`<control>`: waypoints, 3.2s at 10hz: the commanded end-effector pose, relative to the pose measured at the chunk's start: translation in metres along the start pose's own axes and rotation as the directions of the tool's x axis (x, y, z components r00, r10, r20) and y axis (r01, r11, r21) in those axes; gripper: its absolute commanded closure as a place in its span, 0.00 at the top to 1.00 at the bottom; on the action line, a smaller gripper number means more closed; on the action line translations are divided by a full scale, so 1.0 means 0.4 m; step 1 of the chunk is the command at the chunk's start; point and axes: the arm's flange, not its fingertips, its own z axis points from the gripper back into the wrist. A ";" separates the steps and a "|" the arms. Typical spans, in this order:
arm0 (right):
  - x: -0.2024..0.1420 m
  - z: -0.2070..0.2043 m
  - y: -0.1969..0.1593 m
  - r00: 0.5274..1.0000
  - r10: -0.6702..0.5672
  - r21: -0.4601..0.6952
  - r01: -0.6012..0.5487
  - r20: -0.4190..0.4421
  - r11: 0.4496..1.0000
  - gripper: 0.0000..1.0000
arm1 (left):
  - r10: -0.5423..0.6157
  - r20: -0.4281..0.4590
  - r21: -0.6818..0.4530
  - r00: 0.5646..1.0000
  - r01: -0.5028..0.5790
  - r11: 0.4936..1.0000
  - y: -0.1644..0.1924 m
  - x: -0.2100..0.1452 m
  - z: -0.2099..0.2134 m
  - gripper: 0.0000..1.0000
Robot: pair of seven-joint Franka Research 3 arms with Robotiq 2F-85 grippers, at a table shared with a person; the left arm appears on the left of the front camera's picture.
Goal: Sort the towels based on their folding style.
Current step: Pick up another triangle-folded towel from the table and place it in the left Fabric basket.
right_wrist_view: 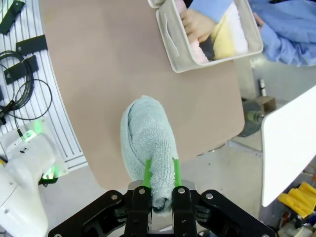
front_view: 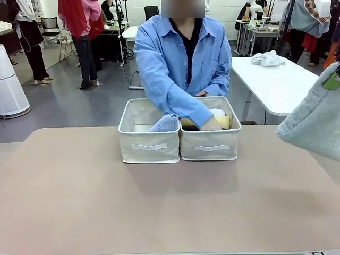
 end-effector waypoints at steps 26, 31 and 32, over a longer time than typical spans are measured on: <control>0.958 -0.211 -0.187 0.891 0.412 -0.209 -0.373 0.192 0.904 0.15 | -0.008 0.004 0.000 1.000 0.008 1.000 -0.003 0.003 0.001 1.00; 1.115 -0.333 -0.177 0.809 0.544 -0.118 -0.531 0.225 0.839 0.15 | -0.008 0.004 0.000 1.000 0.008 1.000 -0.003 0.003 0.001 1.00; 1.126 -0.370 -0.177 0.835 0.517 -0.101 -0.507 0.187 0.856 0.15 | -0.008 0.004 0.000 1.000 0.008 1.000 -0.003 0.003 0.001 1.00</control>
